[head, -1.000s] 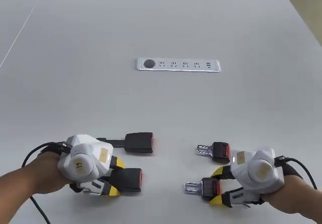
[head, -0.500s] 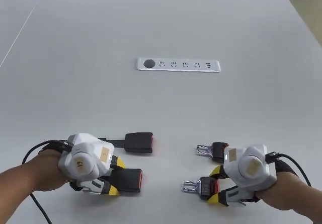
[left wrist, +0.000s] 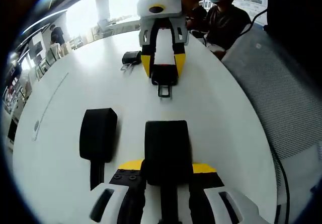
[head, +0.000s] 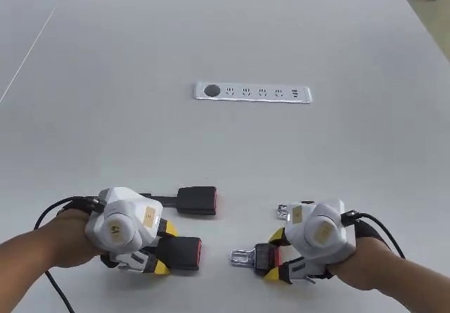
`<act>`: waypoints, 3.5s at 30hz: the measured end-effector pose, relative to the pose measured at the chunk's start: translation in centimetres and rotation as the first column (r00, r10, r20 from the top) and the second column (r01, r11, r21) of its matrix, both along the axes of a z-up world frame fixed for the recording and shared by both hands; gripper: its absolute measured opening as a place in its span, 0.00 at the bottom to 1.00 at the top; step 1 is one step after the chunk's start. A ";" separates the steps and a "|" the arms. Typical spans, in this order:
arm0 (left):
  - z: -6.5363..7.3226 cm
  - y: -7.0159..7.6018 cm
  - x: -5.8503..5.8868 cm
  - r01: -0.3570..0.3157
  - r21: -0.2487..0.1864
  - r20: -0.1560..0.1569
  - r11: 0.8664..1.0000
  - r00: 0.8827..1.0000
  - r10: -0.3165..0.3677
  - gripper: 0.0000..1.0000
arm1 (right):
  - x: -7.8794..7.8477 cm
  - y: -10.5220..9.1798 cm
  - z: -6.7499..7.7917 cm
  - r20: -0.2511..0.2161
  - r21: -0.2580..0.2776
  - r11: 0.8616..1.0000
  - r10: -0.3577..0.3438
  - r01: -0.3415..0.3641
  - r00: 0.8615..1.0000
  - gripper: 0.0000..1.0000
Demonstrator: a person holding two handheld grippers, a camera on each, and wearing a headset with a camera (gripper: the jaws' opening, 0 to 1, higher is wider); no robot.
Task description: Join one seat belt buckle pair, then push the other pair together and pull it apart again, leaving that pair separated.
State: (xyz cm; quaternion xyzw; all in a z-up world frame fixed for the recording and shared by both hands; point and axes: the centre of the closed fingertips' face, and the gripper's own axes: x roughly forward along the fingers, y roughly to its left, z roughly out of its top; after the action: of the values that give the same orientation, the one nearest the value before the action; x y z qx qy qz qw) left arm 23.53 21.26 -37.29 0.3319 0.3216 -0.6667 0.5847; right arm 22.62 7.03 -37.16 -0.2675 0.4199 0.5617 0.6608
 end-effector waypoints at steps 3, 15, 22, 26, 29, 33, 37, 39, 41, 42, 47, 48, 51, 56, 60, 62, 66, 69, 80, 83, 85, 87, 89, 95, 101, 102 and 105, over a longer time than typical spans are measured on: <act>-0.1 0.0 0.1 -0.002 0.001 0.000 1.000 1.000 0.002 0.33 | 0.1 0.9 -0.1 0.001 0.011 1.000 0.003 -0.003 1.000 0.35; -0.1 0.1 0.1 -0.008 0.004 -0.002 1.000 1.000 0.008 0.33 | 0.4 3.9 0.0 0.015 0.059 0.998 0.006 -0.007 1.000 0.35; -0.1 0.1 0.2 -0.011 0.003 -0.004 1.000 1.000 0.012 0.33 | 0.4 5.0 0.0 0.019 0.083 0.997 -0.005 0.003 1.000 0.35; -0.1 0.0 0.2 -0.013 0.002 -0.006 1.000 1.000 0.013 0.33 | 0.6 5.2 0.0 0.022 0.092 0.996 -0.004 0.002 1.000 0.35; -0.1 0.0 0.2 -0.012 0.001 -0.005 1.000 1.000 0.012 0.33 | 0.7 5.7 0.0 0.024 0.107 0.994 -0.007 0.005 1.000 0.35; -0.1 0.0 0.2 -0.014 0.002 -0.006 1.000 1.000 0.014 0.33 | 0.8 6.7 0.0 0.024 0.130 0.991 -0.024 0.020 0.999 0.35; -0.1 0.0 0.3 -0.023 -0.002 -0.006 1.000 1.000 0.023 0.33 | 0.9 6.5 0.0 0.025 0.141 0.990 -0.031 0.027 0.999 0.35; -0.1 0.0 0.3 -0.025 0.000 -0.005 1.000 1.000 0.025 0.33 | 0.8 6.5 0.0 0.023 0.153 0.987 -0.045 0.041 0.999 0.35; -0.1 0.0 0.3 -0.027 0.002 -0.005 1.000 1.000 0.027 0.33 | 0.8 6.7 0.0 0.021 0.165 0.985 -0.057 0.053 0.998 0.34; -0.1 0.0 0.3 -0.026 0.003 -0.005 1.000 1.000 0.026 0.33 | 0.8 6.7 0.1 0.023 0.168 0.984 -0.059 0.054 0.998 0.34; -0.1 -0.1 0.3 -0.013 0.007 -0.006 1.000 1.000 0.013 0.32 | 0.8 7.6 0.1 0.023 0.176 0.983 -0.062 0.057 0.998 0.34; -0.1 -0.1 0.3 -0.006 0.015 -0.007 1.000 1.000 0.006 0.32 | 0.7 8.0 0.1 0.024 0.187 0.980 -0.068 0.063 0.997 0.34; -0.1 -0.1 0.4 -0.014 0.012 -0.009 1.000 1.000 0.014 0.32 | 0.6 8.6 0.1 0.026 0.190 0.979 -0.076 0.070 0.997 0.34; 0.1 -0.1 0.5 -0.020 0.008 -0.004 1.000 1.000 0.020 0.32 | 0.6 8.3 0.1 0.021 0.194 0.976 -0.101 0.095 0.995 0.34; 0.1 -0.1 0.5 -0.023 0.005 -0.006 1.000 1.000 0.023 0.32 | 0.6 8.3 0.1 0.023 0.193 0.977 -0.099 0.093 0.995 0.34; 0.1 -0.1 0.4 -0.022 0.006 -0.005 1.000 1.000 0.023 0.32 | 0.6 8.4 0.1 0.024 0.190 0.978 -0.093 0.087 0.995 0.34; 0.1 0.0 0.4 -0.023 0.002 -0.007 1.000 1.000 0.023 0.33 | 0.6 8.4 0.2 0.025 0.183 0.980 -0.084 0.078 0.996 0.34; 0.0 0.0 0.3 -0.025 0.004 -0.004 1.000 1.000 0.025 0.33 | 0.5 8.4 0.2 0.029 0.186 0.980 -0.074 0.067 0.997 0.34; 0.0 0.2 0.1 -0.008 0.008 0.001 1.000 1.000 0.008 0.33 | 0.5 8.3 0.1 0.047 0.175 0.983 -0.057 0.048 0.997 0.34; 0.0 0.2 0.1 -0.006 -0.001 0.001 1.000 1.000 0.006 0.33 | 0.4 8.2 0.2 0.048 0.177 0.983 -0.050 0.041 0.998 0.34; 0.0 0.3 0.0 -0.005 -0.012 0.001 1.000 1.000 0.005 0.33 | 0.4 8.2 0.2 0.052 0.181 0.983 -0.041 0.031 0.998 0.33; 0.0 0.4 0.0 -0.005 -0.021 -0.001 1.000 1.000 0.005 0.33 | 0.3 8.2 0.2 0.057 0.188 0.982 -0.032 0.021 0.998 0.33; 0.0 0.4 0.0 -0.006 -0.029 -0.004 1.000 1.000 0.006 0.32 | 0.3 8.2 0.3 0.067 0.195 0.981 -0.028 0.014 0.997 0.33; 0.1 0.5 -0.1 -0.006 -0.054 -0.018 0.999 1.000 0.005 0.32 | 0.3 8.1 0.3 0.084 0.208 0.978 -0.022 0.004 0.996 0.33; 0.2 0.6 -0.1 -0.011 -0.073 -0.046 0.997 0.999 0.008 0.32 | 0.3 8.1 0.3 0.079 0.229 0.973 -0.027 0.009 0.996 0.32; 0.2 0.6 -0.1 -0.010 -0.074 -0.046 0.997 0.999 0.006 0.32 | 0.3 8.1 0.3 0.078 0.230 0.973 -0.028 0.009 0.997 0.32; 0.1 0.6 -0.2 -0.014 -0.085 -0.048 0.996 0.999 0.010 0.32 | 0.3 8.0 0.3 0.073 0.256 0.966 -0.045 0.025 0.996 0.33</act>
State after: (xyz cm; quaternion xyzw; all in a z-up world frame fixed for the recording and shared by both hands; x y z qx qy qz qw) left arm 23.38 21.81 -37.18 0.2890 0.3087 -0.6841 0.5943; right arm 22.94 15.02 -36.84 -0.1946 0.3227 0.5883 0.7154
